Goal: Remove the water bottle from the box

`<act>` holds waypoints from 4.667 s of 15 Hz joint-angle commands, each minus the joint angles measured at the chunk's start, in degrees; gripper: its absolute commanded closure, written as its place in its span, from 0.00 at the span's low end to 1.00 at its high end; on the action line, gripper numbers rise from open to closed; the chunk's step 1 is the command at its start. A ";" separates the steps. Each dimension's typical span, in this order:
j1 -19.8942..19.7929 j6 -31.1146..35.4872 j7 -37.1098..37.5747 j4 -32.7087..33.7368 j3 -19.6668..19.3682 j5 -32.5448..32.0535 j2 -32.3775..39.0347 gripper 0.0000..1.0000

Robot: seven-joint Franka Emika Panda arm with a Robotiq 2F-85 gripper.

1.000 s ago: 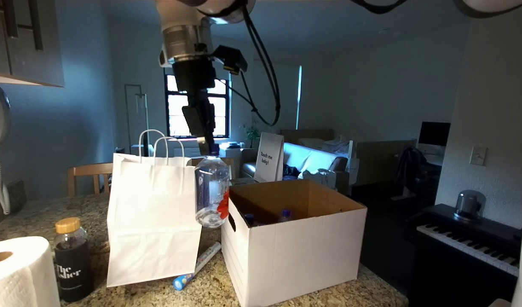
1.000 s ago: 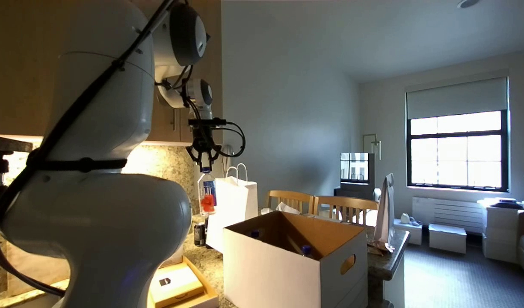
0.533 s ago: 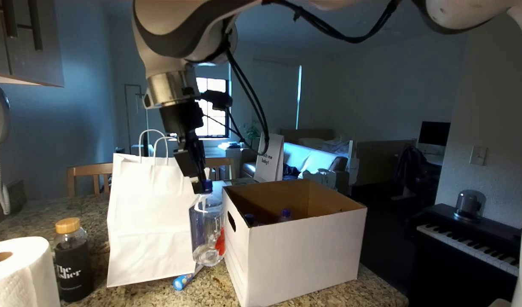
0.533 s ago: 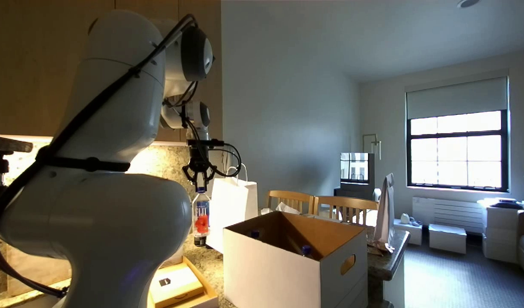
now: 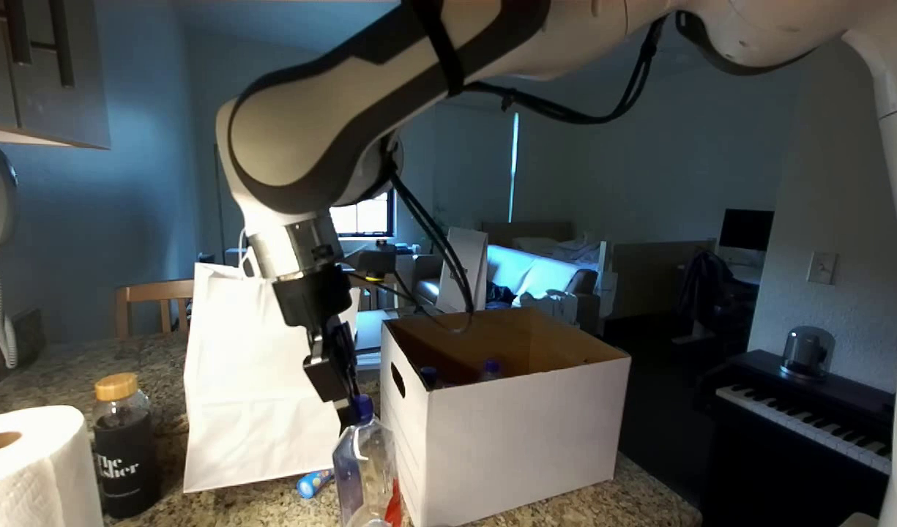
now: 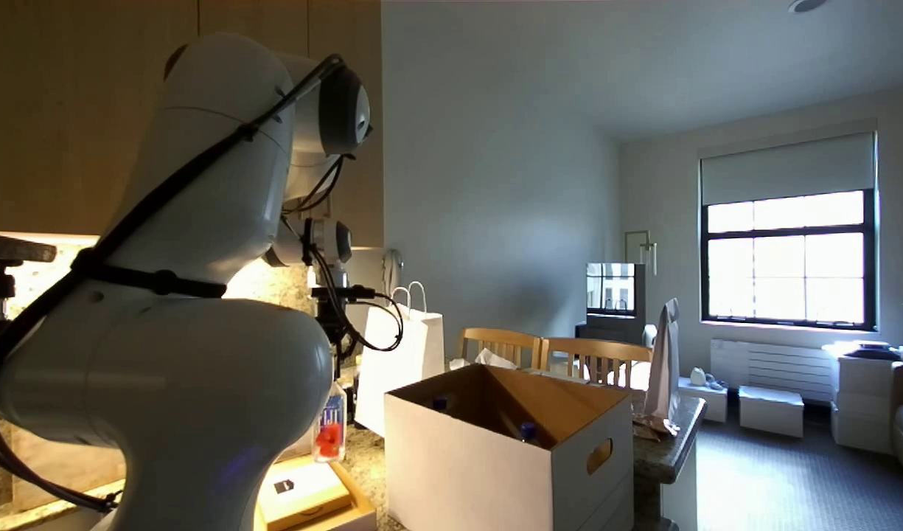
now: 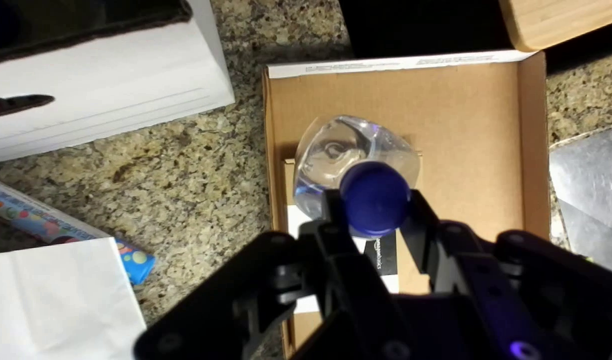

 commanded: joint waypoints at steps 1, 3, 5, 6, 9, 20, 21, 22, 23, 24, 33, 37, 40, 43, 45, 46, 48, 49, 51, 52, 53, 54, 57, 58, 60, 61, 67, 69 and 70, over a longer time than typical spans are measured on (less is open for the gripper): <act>2.32 4.59 3.77 -3.88 1.28 -0.93 0.59 0.89; 3.47 9.96 6.48 -5.77 2.16 0.68 1.07 0.89; 5.00 16.29 10.33 -7.01 2.62 0.43 1.83 0.89; 5.92 19.89 12.86 -7.24 2.48 -0.38 2.62 0.89; 9.20 24.21 19.73 -5.41 0.57 -4.43 6.26 0.89; 16.50 24.45 29.45 -3.85 -5.06 -8.61 8.87 0.17; 16.70 24.41 29.60 -3.99 -5.29 -8.62 8.56 0.10; 16.81 23.23 29.21 -4.05 -5.32 -8.71 7.83 0.05; 16.81 23.05 28.90 -4.27 -5.24 -8.48 7.11 0.00; 16.94 23.33 29.09 -4.91 -5.25 -8.58 5.97 0.00; 14.50 24.71 36.43 -12.52 -5.68 -7.94 -10.95 0.00; 8.36 22.78 39.59 -16.54 -6.05 -4.37 -21.46 0.00; 1.43 18.53 38.25 -17.54 -6.47 0.25 -28.07 0.00; -5.18 15.68 37.36 -19.29 -8.83 3.79 -34.46 0.00; -9.29 15.76 35.46 -20.97 -11.22 3.85 -37.80 0.00; -11.26 16.24 34.02 -21.71 -12.77 3.76 -38.83 0.00; -14.59 17.59 31.79 -22.33 -15.48 3.90 -39.36 0.00; -15.90 18.15 30.45 -22.28 -16.69 4.08 -38.91 0.00; -17.49 18.76 27.67 -21.12 -18.75 5.56 -36.57 0.00; -17.88 19.15 26.45 -20.69 -19.57 6.78 -35.34 0.00; -18.02 19.46 25.67 -20.00 -20.19 8.67 -33.55 0.00; -18.30 20.87 26.17 -19.99 -20.57 10.58 -32.17 0.00; -18.43 25.44 28.36 -19.23 -20.38 16.17 -26.87 0.00; -18.27 26.47 28.97 -18.51 -19.94 17.43 -24.80 0.00; -17.66 28.29 29.48 -17.15 -18.98 20.29 -20.50 0.00; -17.47 29.01 30.34 -16.47 -18.34 21.33 -18.21 0.00; -16.72 29.98 37.36 -13.62 -16.21 24.51 -8.37 0.00; -16.95 29.43 39.49 -13.19 -16.37 25.04 -6.56 0.00; -16.95 29.40 40.35 -13.00 -16.48 25.02 -5.88 0.00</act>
